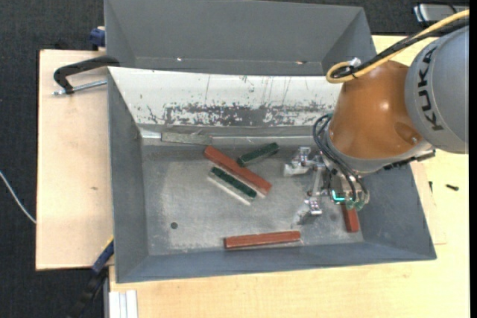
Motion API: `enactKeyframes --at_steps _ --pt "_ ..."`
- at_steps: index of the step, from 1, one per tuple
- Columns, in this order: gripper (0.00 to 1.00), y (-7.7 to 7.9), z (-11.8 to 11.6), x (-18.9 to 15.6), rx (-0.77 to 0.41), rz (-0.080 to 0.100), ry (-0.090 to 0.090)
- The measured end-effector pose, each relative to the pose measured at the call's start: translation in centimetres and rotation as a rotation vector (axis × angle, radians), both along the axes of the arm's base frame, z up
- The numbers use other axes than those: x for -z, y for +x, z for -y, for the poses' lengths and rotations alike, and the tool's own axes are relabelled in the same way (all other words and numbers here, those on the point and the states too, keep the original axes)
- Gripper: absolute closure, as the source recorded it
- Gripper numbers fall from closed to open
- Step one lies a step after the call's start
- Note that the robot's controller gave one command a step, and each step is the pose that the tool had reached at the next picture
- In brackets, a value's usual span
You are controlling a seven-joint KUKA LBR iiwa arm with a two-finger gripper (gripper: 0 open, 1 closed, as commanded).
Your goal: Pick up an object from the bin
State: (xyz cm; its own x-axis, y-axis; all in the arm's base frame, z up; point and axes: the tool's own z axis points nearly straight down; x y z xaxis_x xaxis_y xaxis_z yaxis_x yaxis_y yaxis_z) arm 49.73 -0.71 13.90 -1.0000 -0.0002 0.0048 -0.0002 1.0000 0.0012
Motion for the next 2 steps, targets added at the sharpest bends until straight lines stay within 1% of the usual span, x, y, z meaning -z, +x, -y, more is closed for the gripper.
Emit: enactKeyframes --at_steps 1,2 --pt "0.00 0.16 0.01 -0.24 0.000 0.006 0.000" --pt "0.00 0.28 -0.07 -0.13 0.000 0.007 0.000"
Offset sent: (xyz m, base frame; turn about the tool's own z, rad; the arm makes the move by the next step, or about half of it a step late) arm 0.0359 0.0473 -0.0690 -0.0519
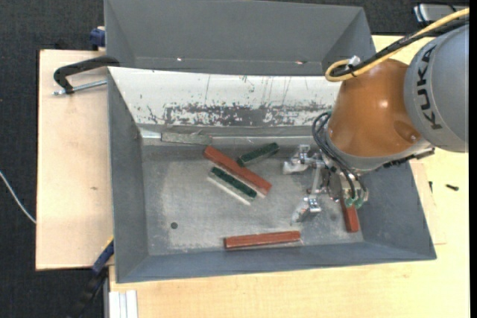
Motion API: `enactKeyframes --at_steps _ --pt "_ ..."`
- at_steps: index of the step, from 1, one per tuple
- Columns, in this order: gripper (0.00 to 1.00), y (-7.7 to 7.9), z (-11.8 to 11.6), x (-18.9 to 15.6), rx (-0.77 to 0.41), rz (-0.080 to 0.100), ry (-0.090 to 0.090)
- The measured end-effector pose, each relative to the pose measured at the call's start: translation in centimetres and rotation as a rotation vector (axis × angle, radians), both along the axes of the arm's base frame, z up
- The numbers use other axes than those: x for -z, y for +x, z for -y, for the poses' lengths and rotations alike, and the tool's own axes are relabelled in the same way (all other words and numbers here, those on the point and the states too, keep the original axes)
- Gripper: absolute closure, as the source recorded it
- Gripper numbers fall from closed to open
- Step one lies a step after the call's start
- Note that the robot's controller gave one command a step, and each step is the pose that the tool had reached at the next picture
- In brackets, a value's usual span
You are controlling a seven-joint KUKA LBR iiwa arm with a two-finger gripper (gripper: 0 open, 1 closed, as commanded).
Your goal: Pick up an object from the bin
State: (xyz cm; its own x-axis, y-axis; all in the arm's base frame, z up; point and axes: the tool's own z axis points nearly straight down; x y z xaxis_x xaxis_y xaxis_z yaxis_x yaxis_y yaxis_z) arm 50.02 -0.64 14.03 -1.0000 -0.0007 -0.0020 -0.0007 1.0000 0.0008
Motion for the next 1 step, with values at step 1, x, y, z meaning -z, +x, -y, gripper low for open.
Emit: enactKeyframes --at_steps 1 --pt "0.00 1.34 -2.61 4.79 -0.021 0.000 0.001"
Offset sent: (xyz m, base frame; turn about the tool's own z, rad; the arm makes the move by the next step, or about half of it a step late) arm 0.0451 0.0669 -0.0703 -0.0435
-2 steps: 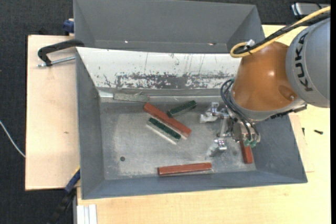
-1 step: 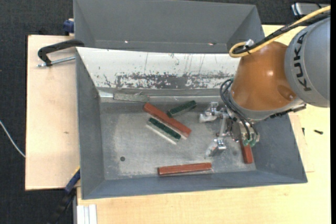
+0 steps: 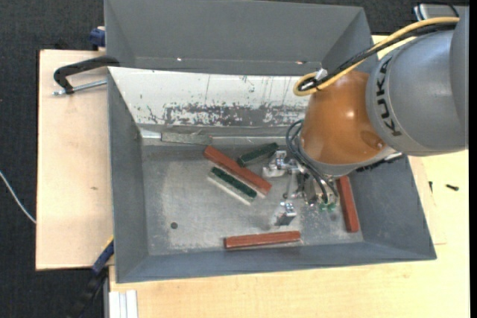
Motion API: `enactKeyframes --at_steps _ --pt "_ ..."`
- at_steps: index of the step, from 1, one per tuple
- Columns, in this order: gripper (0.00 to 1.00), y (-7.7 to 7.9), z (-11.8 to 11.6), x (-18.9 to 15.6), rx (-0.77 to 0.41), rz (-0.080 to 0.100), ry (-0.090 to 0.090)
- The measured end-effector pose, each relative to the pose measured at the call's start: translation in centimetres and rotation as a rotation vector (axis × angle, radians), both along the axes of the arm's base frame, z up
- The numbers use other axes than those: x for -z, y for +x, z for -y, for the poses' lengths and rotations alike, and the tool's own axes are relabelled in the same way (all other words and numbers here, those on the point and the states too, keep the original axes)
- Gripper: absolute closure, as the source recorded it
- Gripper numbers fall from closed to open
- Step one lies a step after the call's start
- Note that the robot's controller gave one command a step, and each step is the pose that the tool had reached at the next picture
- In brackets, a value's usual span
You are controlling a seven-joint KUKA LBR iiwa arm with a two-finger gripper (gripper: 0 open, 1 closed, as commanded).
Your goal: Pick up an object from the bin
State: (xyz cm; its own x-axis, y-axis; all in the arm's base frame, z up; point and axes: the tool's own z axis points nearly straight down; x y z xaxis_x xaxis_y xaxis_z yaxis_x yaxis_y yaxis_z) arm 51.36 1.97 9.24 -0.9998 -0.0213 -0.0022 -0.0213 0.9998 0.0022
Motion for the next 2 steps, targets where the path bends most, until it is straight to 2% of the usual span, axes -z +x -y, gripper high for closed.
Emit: enactKeyframes --at_steps 1,2 --pt "1.00 3.46 -4.18 1.51 -0.024 -0.002 -0.001" --pt "1.00 3.47 -4.18 1.51 -0.024 -0.002 -0.001"
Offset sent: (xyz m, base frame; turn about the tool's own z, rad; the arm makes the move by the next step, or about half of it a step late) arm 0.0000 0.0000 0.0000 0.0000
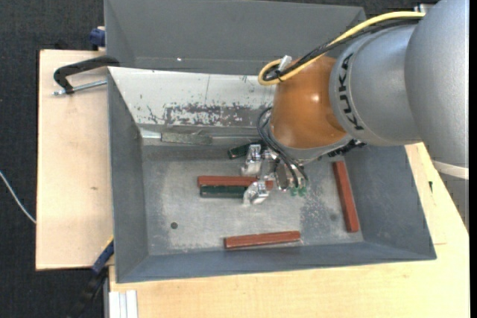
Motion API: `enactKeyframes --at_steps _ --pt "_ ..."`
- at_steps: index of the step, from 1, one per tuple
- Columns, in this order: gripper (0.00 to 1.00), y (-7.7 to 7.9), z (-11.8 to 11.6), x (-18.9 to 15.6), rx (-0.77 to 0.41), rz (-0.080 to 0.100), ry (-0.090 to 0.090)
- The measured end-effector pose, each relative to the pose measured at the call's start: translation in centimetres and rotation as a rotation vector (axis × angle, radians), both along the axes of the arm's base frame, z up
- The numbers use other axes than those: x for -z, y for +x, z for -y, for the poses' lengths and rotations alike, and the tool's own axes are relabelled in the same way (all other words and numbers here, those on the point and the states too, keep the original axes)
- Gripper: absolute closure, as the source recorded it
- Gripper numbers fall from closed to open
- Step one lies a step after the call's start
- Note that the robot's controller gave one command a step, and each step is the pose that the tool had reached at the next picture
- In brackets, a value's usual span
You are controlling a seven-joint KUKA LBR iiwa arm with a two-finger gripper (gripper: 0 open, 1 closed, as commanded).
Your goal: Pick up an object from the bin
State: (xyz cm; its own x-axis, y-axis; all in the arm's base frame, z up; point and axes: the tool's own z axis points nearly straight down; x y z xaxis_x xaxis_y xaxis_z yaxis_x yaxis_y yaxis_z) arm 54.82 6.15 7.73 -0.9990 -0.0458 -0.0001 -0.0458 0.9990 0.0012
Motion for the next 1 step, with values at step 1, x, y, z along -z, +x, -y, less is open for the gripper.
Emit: enactKeyframes --at_steps 1 --pt "1.00 1.66 -1.12 -14.88 -0.056 0.009 0.000"
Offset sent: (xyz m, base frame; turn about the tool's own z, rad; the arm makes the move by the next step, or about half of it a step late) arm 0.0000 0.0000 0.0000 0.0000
